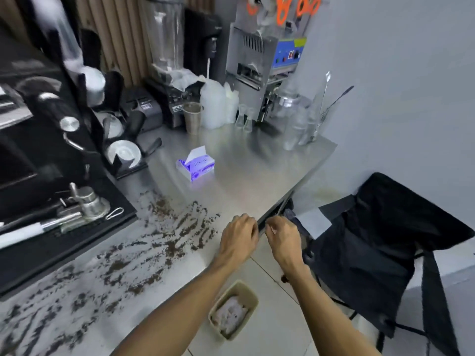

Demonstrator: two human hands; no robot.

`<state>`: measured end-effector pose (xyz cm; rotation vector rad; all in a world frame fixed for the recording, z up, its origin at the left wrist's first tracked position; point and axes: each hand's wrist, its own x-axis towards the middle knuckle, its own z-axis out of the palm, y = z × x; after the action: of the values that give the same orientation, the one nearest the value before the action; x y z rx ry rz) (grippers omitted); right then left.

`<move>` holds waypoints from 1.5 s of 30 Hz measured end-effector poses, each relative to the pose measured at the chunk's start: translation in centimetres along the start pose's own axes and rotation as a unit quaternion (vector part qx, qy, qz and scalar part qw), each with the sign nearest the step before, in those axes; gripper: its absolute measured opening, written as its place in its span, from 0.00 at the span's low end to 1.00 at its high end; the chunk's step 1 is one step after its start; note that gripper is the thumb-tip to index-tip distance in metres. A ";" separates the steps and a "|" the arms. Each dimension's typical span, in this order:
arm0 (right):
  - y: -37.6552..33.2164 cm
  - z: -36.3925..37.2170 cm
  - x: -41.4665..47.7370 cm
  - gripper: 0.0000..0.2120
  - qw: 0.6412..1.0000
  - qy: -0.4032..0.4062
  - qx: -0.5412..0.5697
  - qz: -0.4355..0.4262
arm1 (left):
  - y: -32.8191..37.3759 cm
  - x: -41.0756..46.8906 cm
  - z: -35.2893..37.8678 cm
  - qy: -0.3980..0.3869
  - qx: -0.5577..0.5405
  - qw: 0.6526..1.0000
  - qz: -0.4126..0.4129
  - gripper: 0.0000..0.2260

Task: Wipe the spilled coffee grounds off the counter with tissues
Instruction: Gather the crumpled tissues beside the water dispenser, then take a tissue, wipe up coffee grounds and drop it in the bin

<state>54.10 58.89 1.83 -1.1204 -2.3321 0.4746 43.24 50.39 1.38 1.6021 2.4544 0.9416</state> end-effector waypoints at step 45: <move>-13.9 15.5 30.3 0.05 0.932 -0.195 0.165 -0.258 | -21.9 18.7 -5.0 0.015 -0.044 0.962 -0.271 0.33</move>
<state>20.41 73.25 5.13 -0.2450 -2.6158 0.9013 15.10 58.01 -0.95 0.8117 2.6070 0.9558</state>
